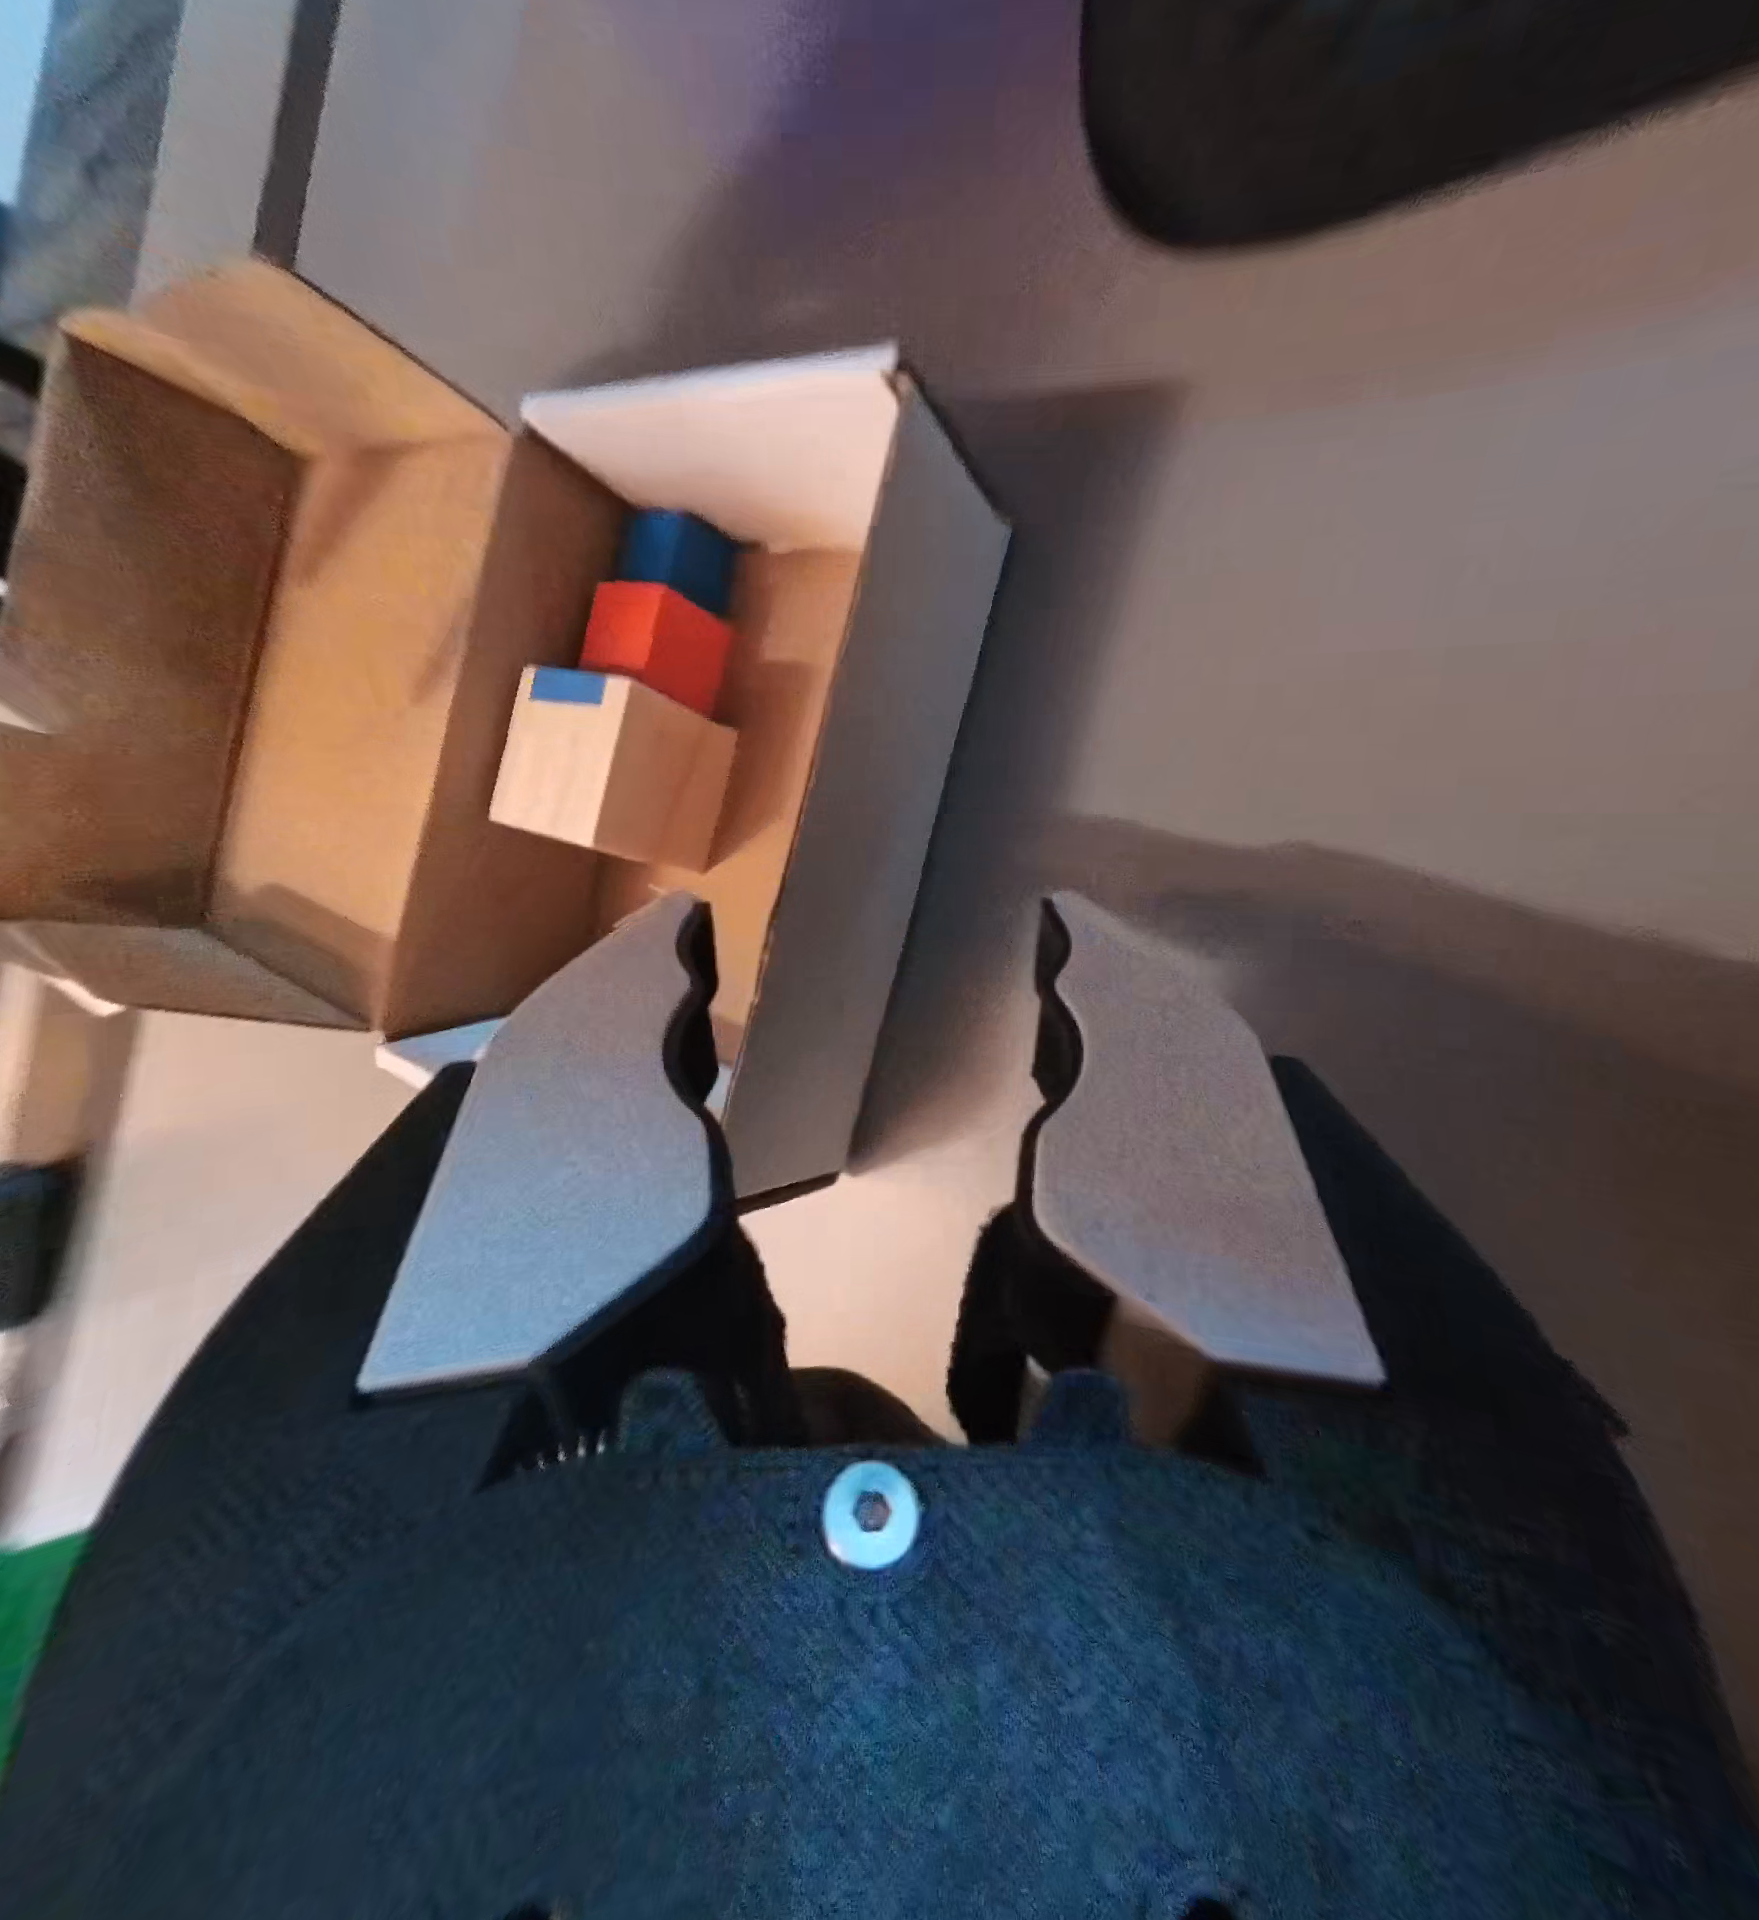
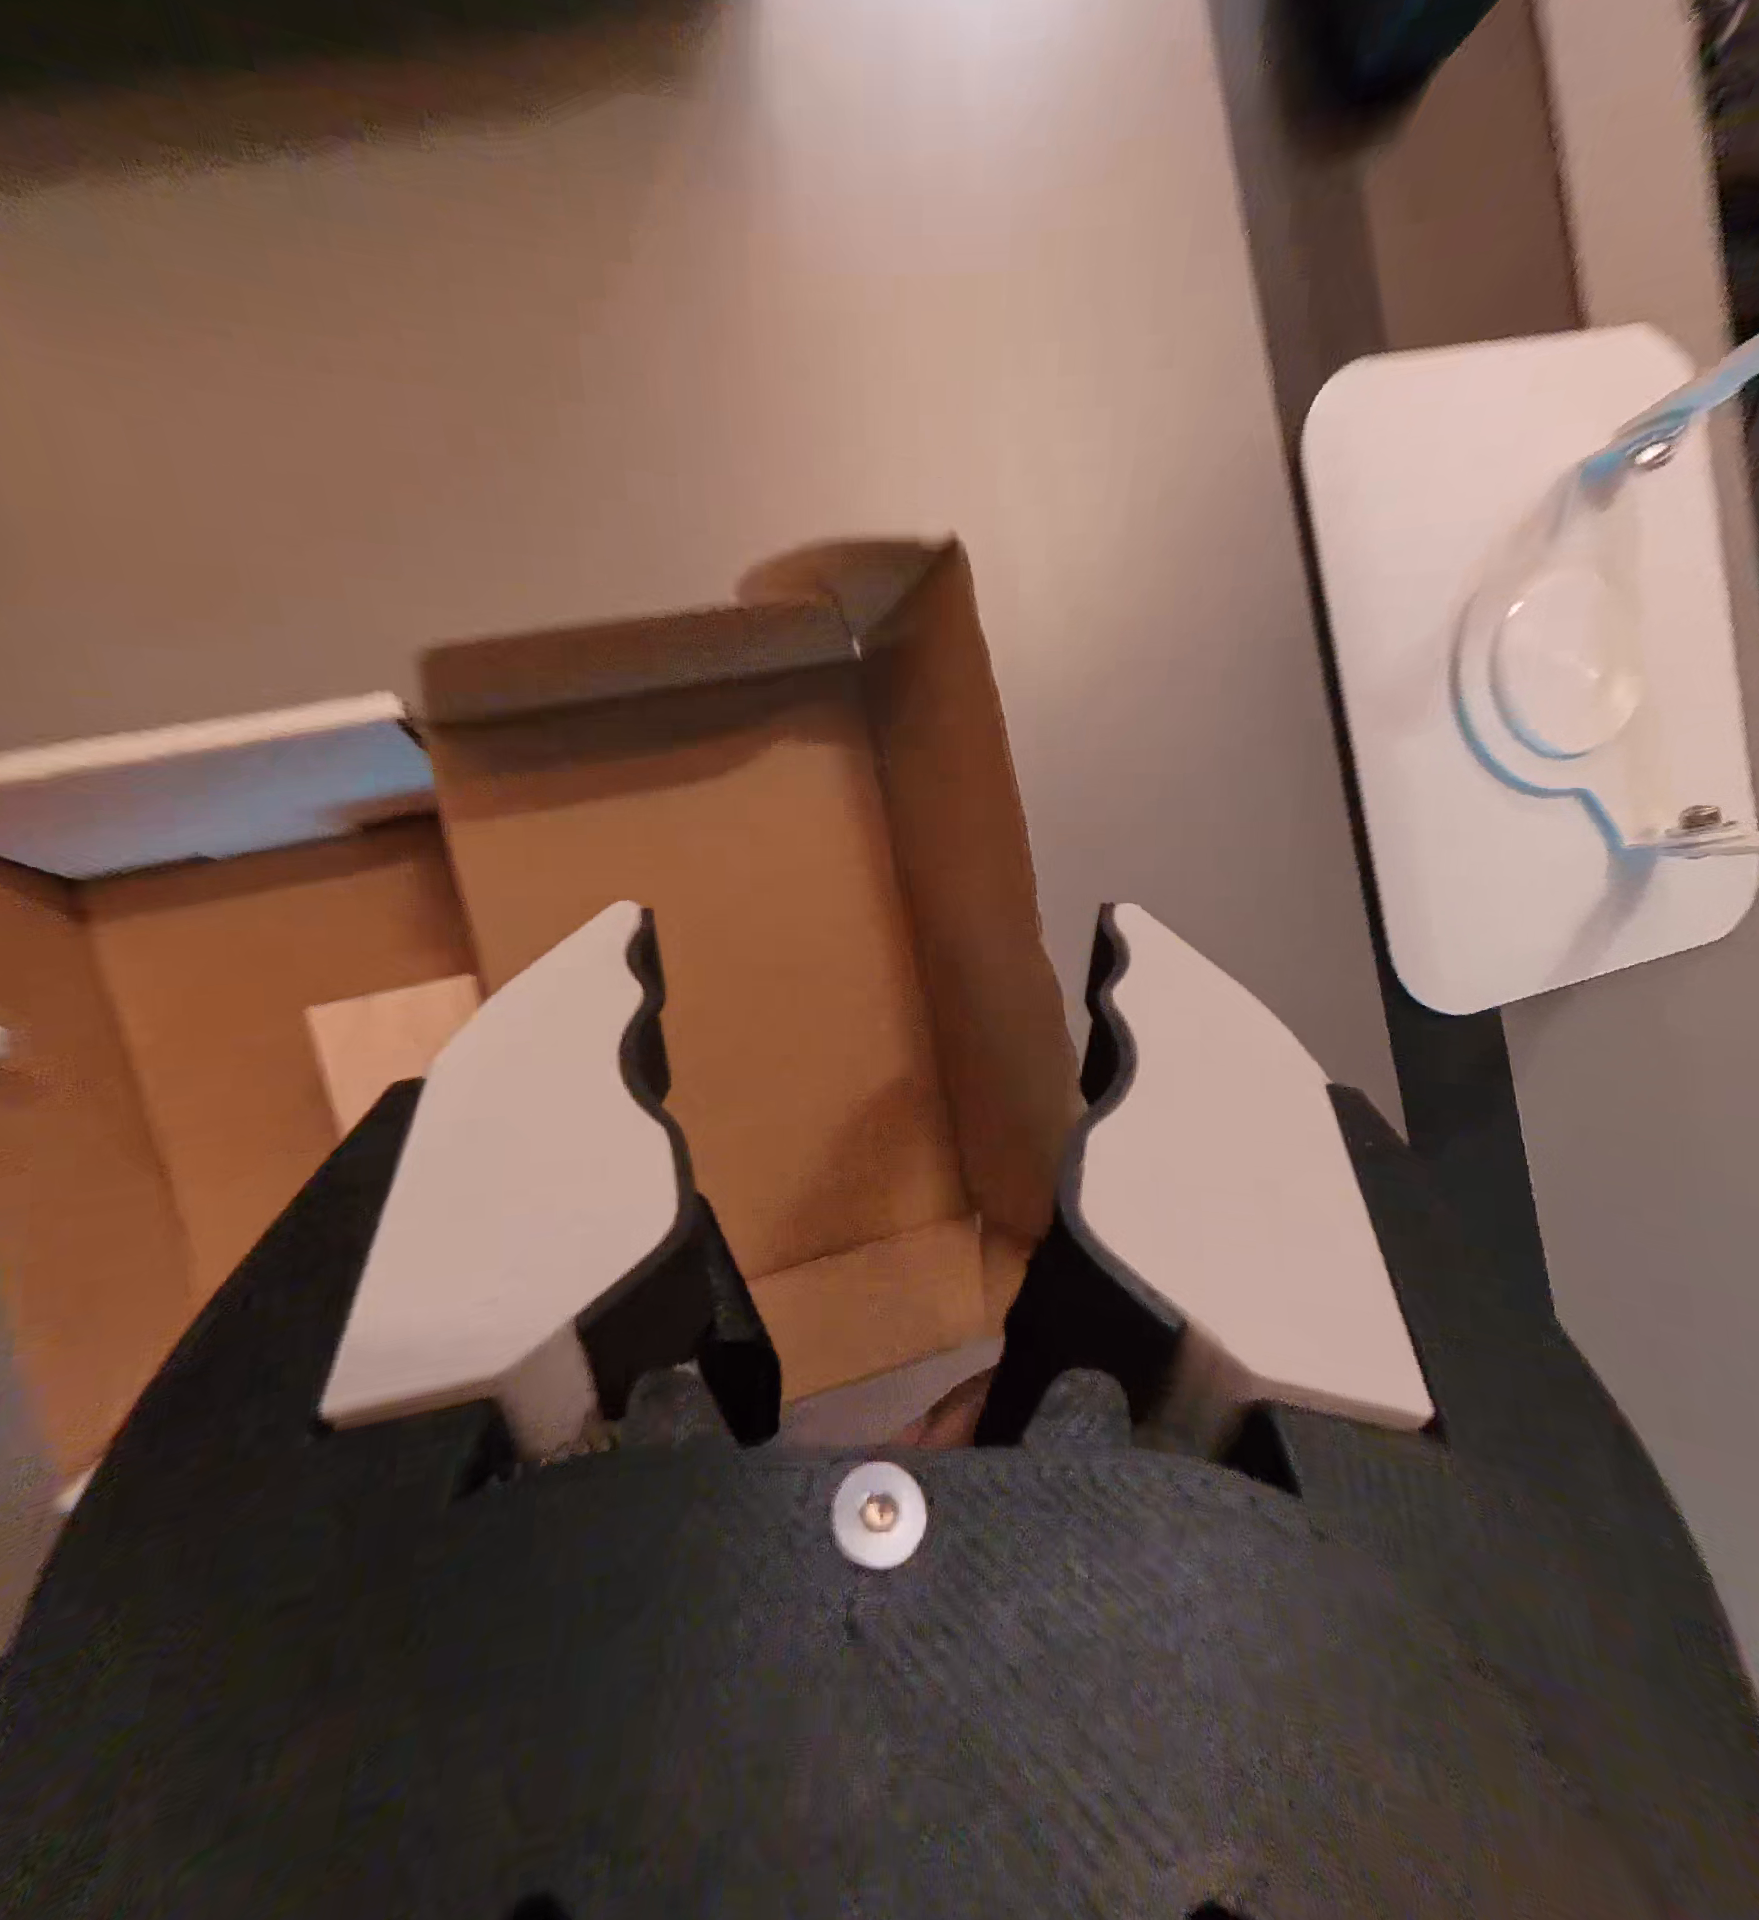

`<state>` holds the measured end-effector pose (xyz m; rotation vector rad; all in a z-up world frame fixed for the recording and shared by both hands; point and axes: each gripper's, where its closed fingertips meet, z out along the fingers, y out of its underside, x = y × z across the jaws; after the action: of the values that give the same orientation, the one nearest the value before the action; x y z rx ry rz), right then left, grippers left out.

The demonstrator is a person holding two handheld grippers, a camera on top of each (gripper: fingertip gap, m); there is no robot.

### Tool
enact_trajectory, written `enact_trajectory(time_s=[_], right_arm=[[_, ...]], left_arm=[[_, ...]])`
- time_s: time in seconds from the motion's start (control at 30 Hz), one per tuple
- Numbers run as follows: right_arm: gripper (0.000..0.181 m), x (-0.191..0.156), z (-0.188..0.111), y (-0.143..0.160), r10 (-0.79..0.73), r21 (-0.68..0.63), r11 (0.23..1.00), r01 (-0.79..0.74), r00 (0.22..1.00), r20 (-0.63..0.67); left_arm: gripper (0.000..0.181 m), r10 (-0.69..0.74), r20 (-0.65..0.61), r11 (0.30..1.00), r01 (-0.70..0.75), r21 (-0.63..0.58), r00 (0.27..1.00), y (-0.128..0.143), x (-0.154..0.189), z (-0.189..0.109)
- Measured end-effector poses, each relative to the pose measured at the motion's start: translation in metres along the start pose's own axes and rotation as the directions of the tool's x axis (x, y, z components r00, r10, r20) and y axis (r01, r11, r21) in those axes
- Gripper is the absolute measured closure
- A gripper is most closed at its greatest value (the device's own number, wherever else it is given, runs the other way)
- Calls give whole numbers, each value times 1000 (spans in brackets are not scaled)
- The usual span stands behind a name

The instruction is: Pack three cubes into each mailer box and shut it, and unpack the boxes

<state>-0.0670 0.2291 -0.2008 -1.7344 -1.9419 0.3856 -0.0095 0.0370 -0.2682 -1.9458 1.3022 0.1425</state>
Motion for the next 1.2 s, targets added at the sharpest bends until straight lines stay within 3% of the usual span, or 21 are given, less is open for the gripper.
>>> enact_trajectory(time_s=[0.1, 0.17, 0.33, 0.4, 0.5, 0.6, 0.7, 0.8, 0.93, 1.07, 1.2], right_arm=[[92, -11, -38, -16, 61, 156, 986, -61, 998, 7], [90, -23, -64, -21, 88, 252, 964, -90, 996, 21], [95, -62, -109, -11, 104, 429, 895, -121, 993, 64], [95, -81, -115, -1, 108, 474, 869, -144, 989, 102], [98, -112, -114, 17, 97, 537, 822, -189, 976, 195], [101, -140, -100, 38, 38, 578, 789, -209, 955, 294], [99, -139, -84, 50, 43, 642, 738, -208, 964, 263], [110, -135, -83, 46, 61, 677, 707, -205, 971, 230], [117, -134, -69, 47, 64, 557, 817, -149, 983, 170], [117, -136, -35, 51, 37, 322, 943, -79, 990, 136], [116, -132, -2, 54, -10, 141, 990, -9, 992, 129]], left_arm=[[113, -151, -104, 973, 166, 160, 983, -13, -7, -16], [109, -235, -171, 919, 276, 282, 957, -21, -19, -30], [106, -396, -310, 655, 503, 565, 864, -31, -74, -67], [106, -428, -370, 557, 563, 611, 824, -28, -90, -76], [106, -449, -399, 476, 592, 650, 799, -19, -103, -78], [106, -452, -369, 477, 570, 669, 812, -11, -105, -69], [106, -452, -340, 495, 549, 673, 825, -2, -105, -59], [106, -450, -344, 507, 553, 661, 824, 4, -104, -55], [106, -433, -377, 510, 567, 647, 819, 8, -101, -50], [106, -407, -379, 517, 552, 654, 831, 9, -97, -50], [106, -404, -378, 513, 548, 660, 833, 9, -96, -52]])
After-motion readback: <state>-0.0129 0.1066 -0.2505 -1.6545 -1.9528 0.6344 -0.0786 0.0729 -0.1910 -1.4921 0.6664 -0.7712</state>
